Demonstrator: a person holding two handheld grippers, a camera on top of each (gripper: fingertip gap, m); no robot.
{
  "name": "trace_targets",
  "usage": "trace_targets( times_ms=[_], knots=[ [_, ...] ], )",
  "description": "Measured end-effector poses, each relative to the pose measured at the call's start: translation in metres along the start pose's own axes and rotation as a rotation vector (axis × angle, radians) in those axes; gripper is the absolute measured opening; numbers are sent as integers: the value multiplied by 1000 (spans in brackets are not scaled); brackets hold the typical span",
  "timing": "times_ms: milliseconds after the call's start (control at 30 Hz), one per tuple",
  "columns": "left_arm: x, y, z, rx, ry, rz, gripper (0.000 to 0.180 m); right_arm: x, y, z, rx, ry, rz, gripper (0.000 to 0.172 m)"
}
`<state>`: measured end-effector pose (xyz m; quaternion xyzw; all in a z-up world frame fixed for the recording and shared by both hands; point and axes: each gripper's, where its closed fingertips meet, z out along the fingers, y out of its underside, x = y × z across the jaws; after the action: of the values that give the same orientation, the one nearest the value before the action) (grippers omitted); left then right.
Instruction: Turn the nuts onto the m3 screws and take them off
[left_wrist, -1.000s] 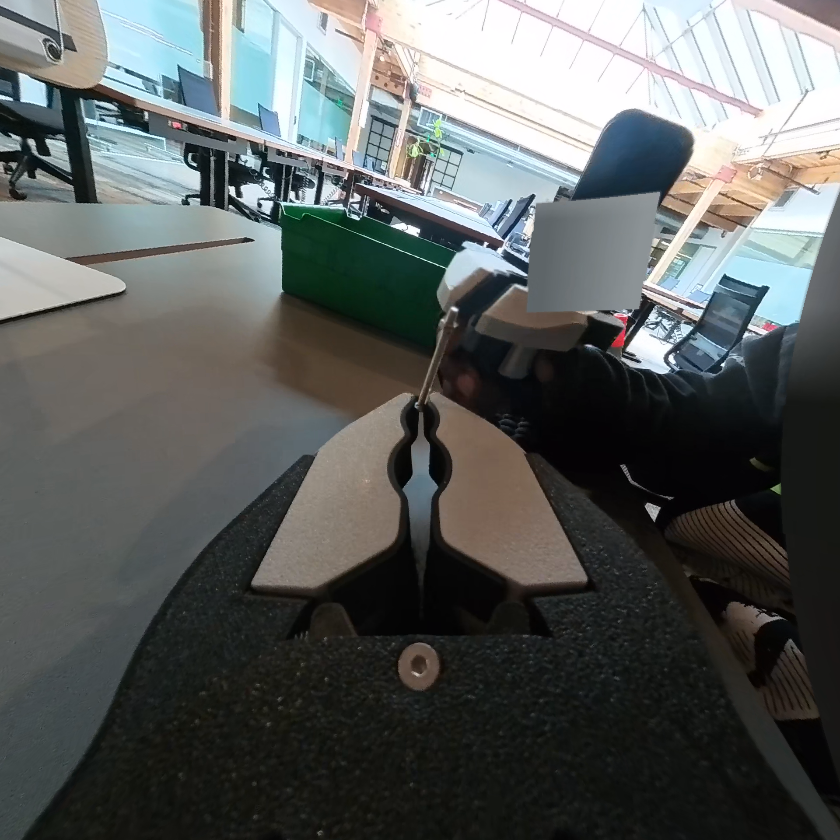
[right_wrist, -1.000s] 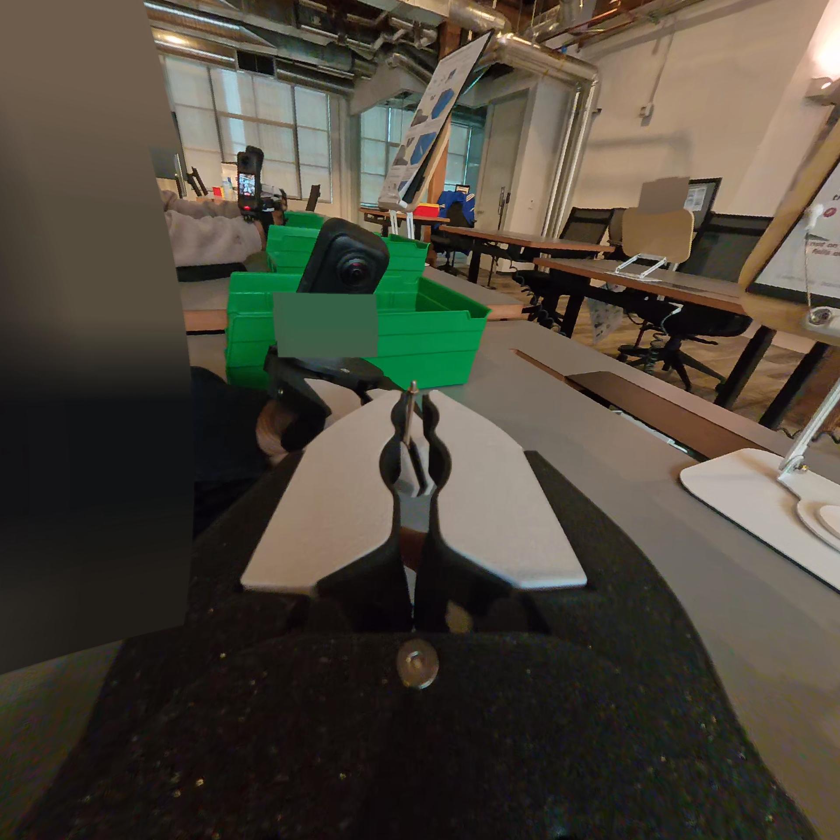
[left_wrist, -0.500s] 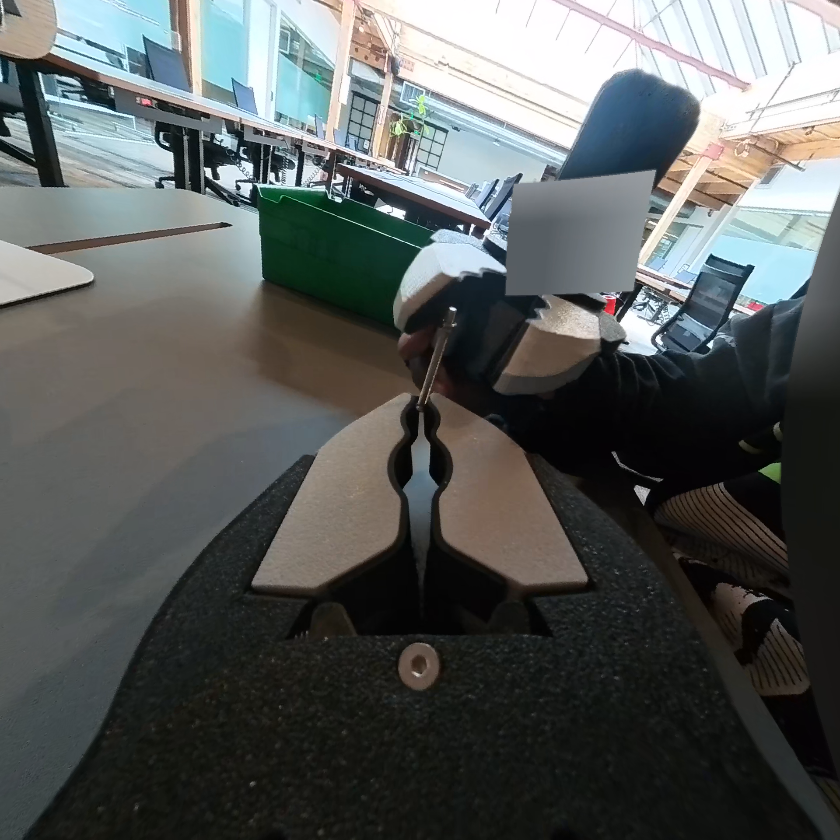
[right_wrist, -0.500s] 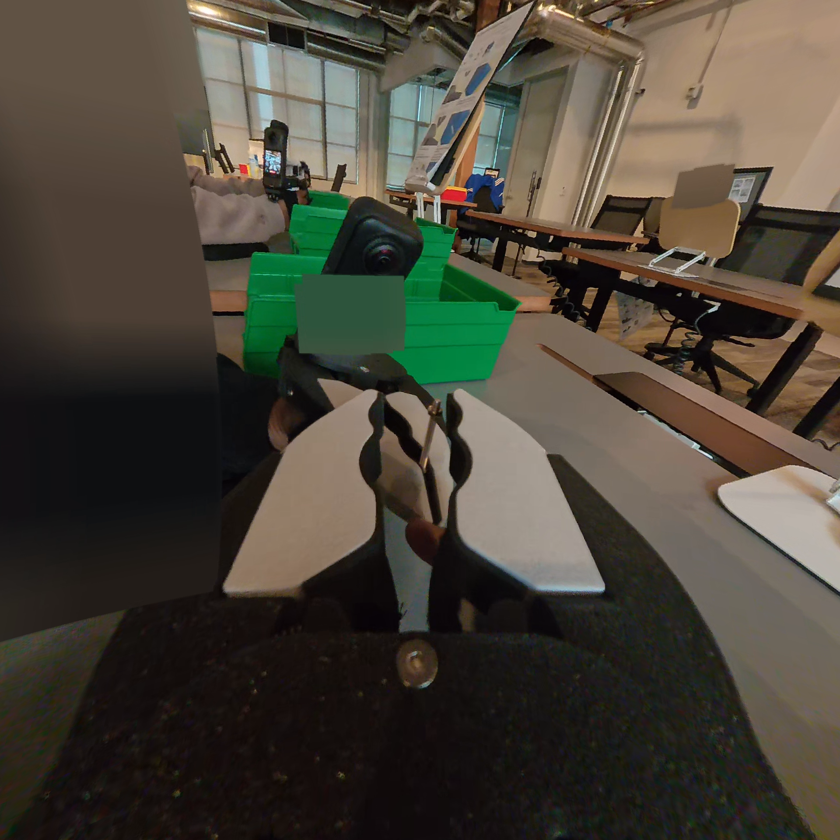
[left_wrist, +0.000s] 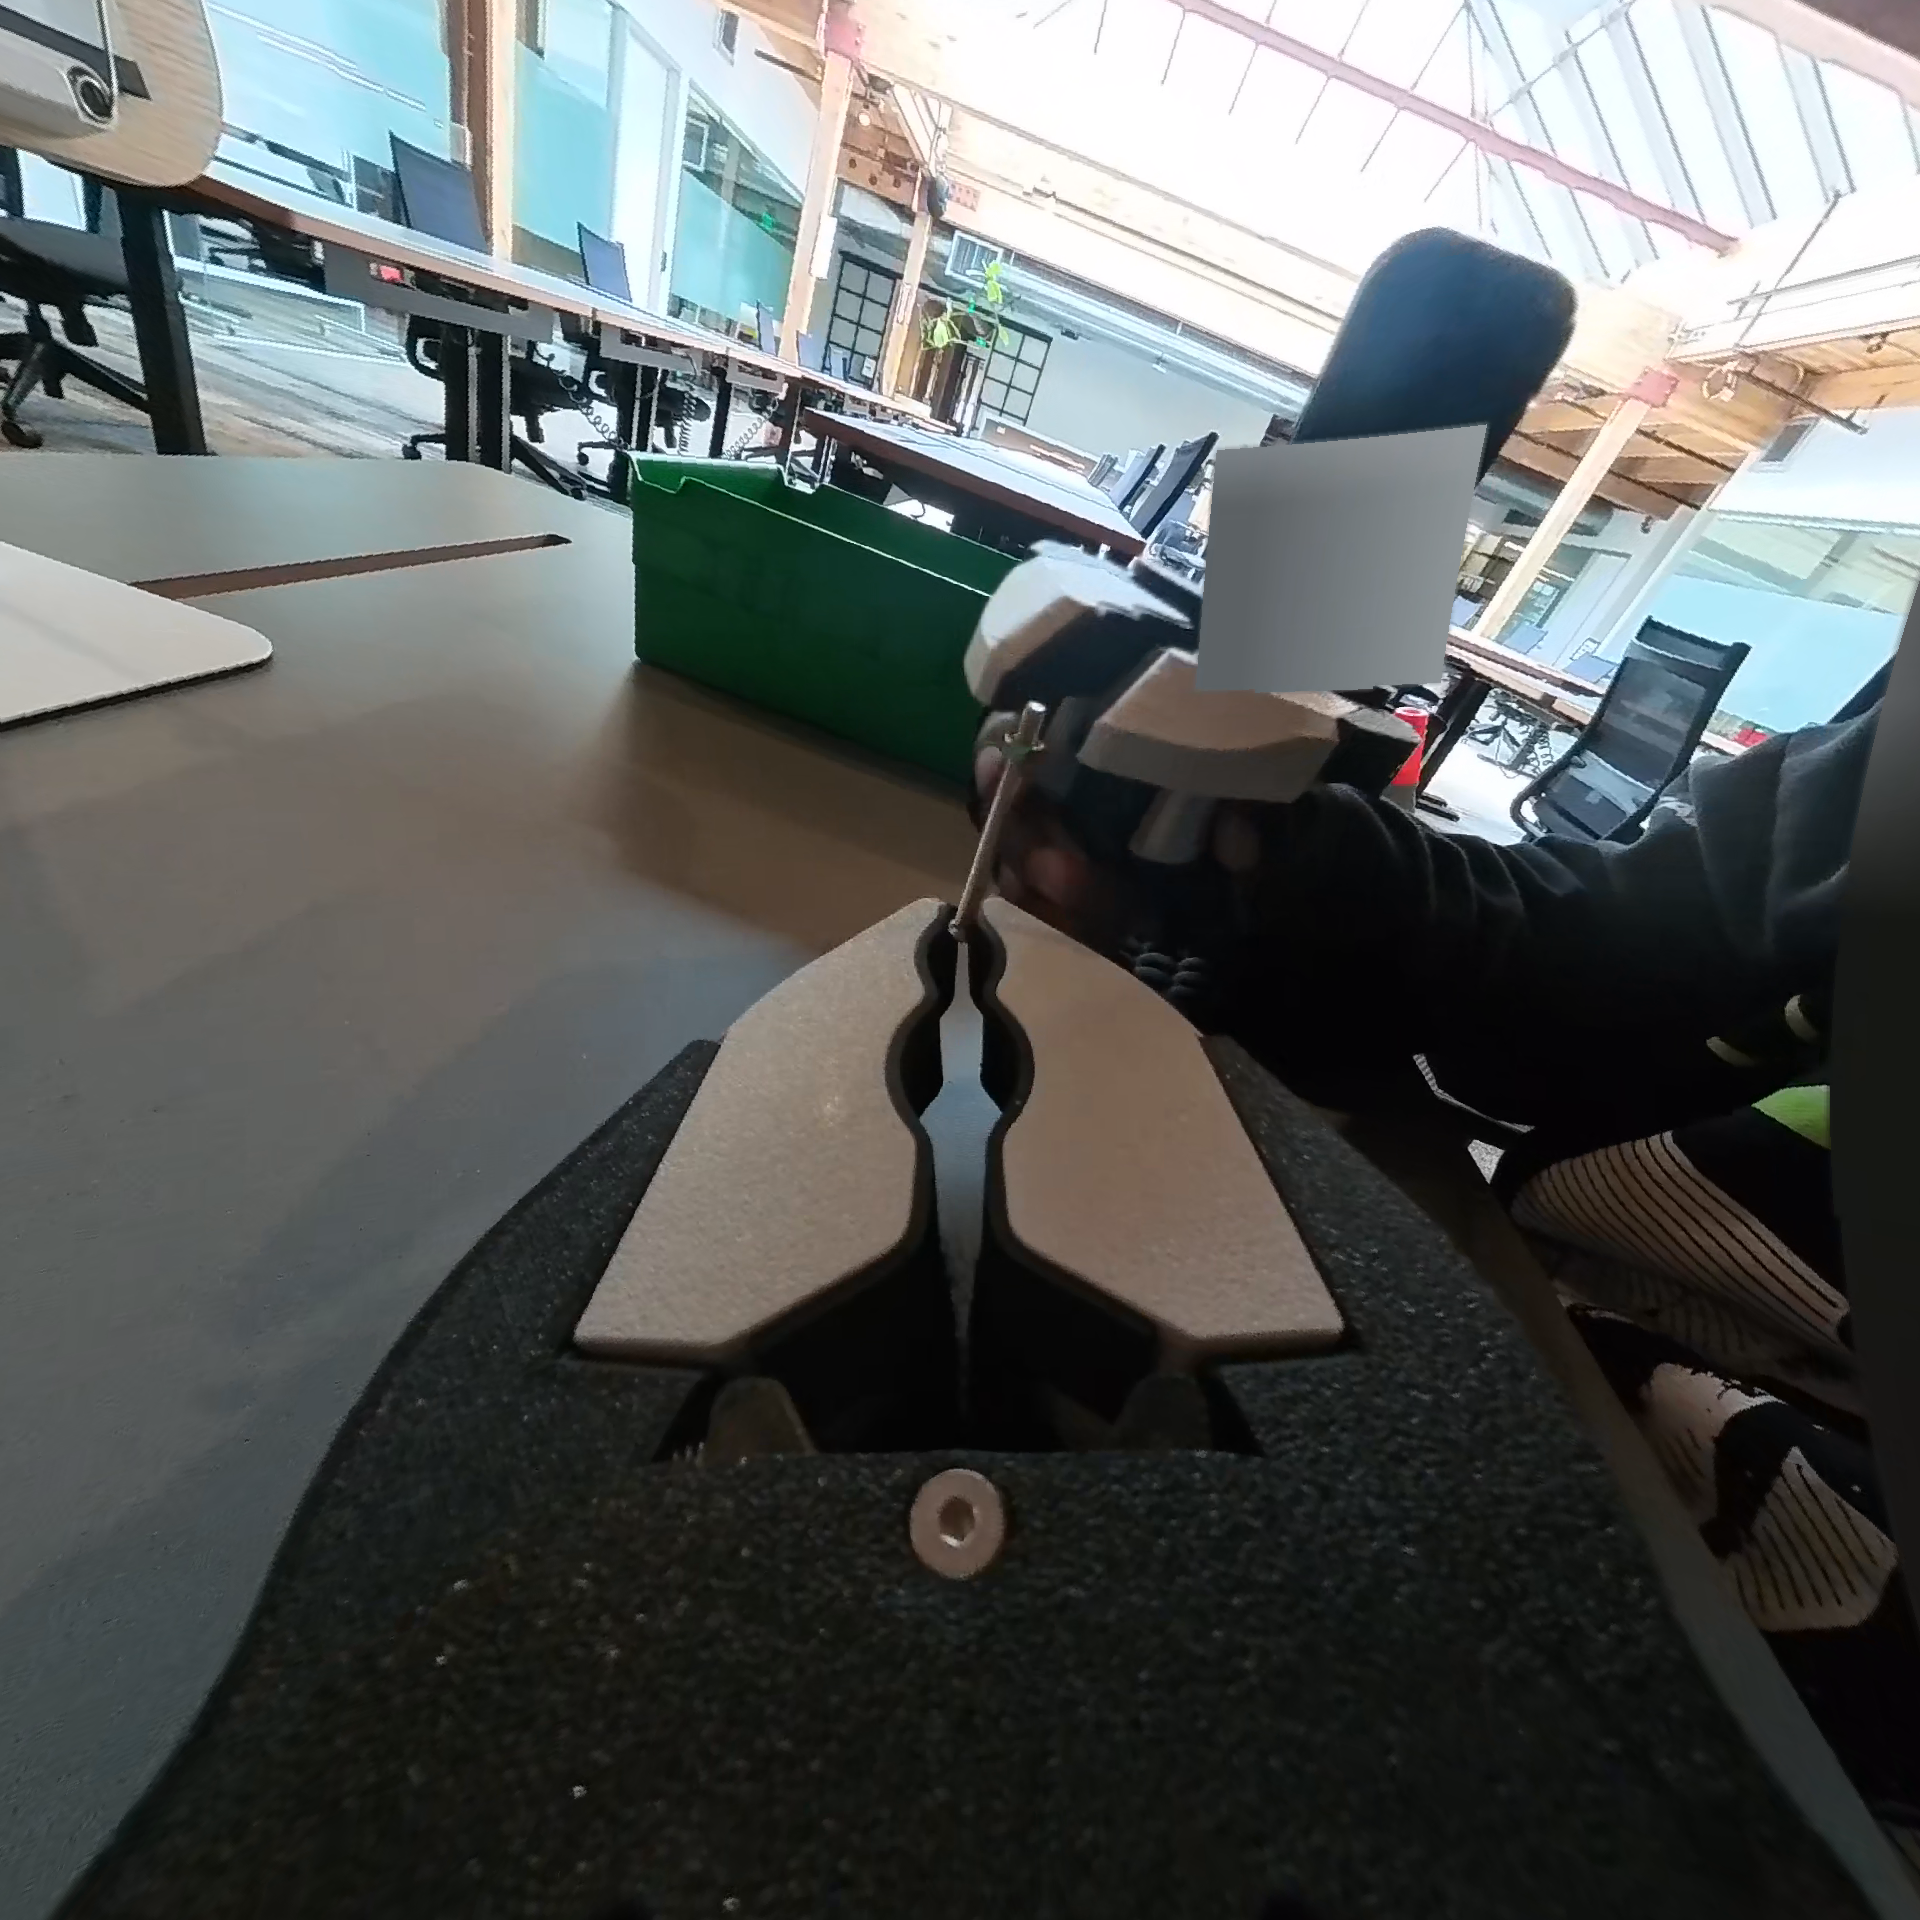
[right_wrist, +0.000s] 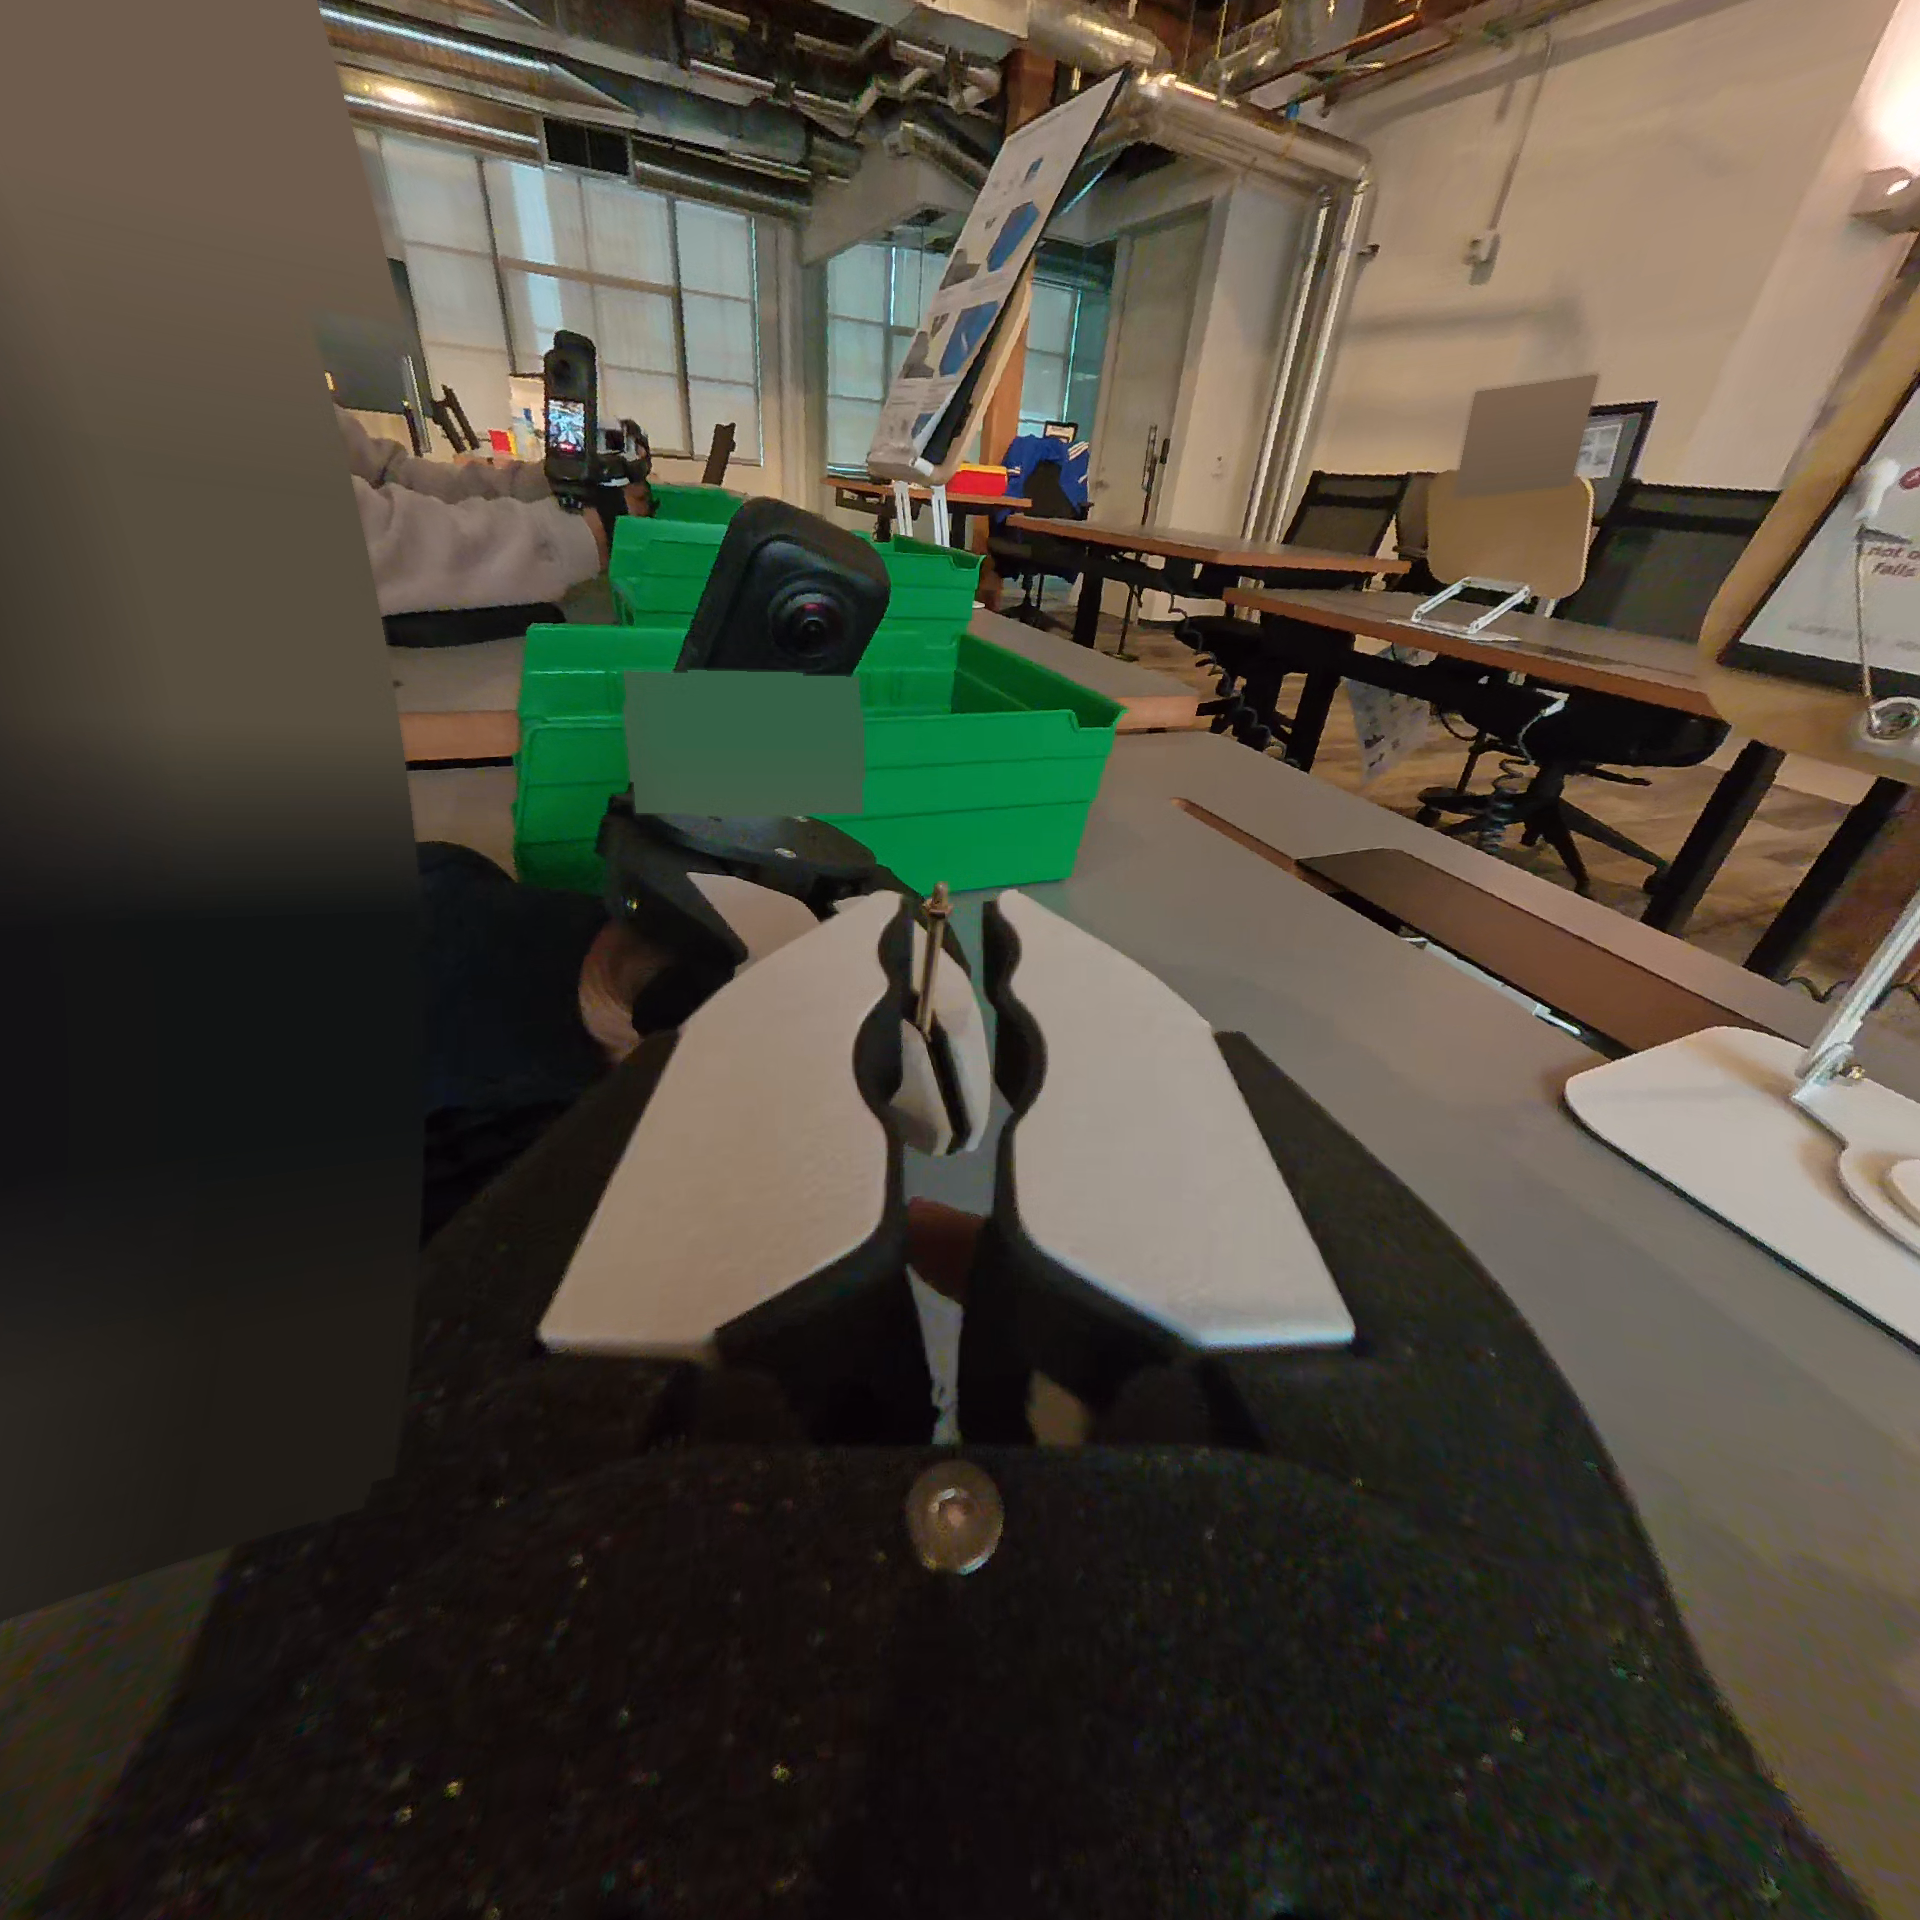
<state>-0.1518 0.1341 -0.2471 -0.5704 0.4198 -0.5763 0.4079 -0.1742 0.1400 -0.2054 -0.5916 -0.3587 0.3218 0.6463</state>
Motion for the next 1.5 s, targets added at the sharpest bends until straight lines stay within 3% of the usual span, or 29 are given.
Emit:
trace_targets(
  times_ms=[267, 433, 733, 867, 1133, 1500],
  knots=[
    [4, 3, 3, -24, 25, 5, 1, -11, 6, 11, -30, -51, -19, 28],
    [4, 4, 4, -32, 28, 3, 1, -14, 6, 12, -35, -69, -31, 27],
    [-3, -4, -2, 23, -13, -7, 1, -4, 2, 1, -25, -27, -1, 6],
    [-1, -2, -1, 10, -9, 0, 1, 0, 1, -1, -11, -9, 5, 7],
    [5, 4, 3, -29, 25, 12, 1, -8, 6, 9, -36, -44, -15, 25],
    [1, 3, 3, -22, 3, 15, 1, -14, 9, 10, -55, -72, -27, 20]
  ],
)
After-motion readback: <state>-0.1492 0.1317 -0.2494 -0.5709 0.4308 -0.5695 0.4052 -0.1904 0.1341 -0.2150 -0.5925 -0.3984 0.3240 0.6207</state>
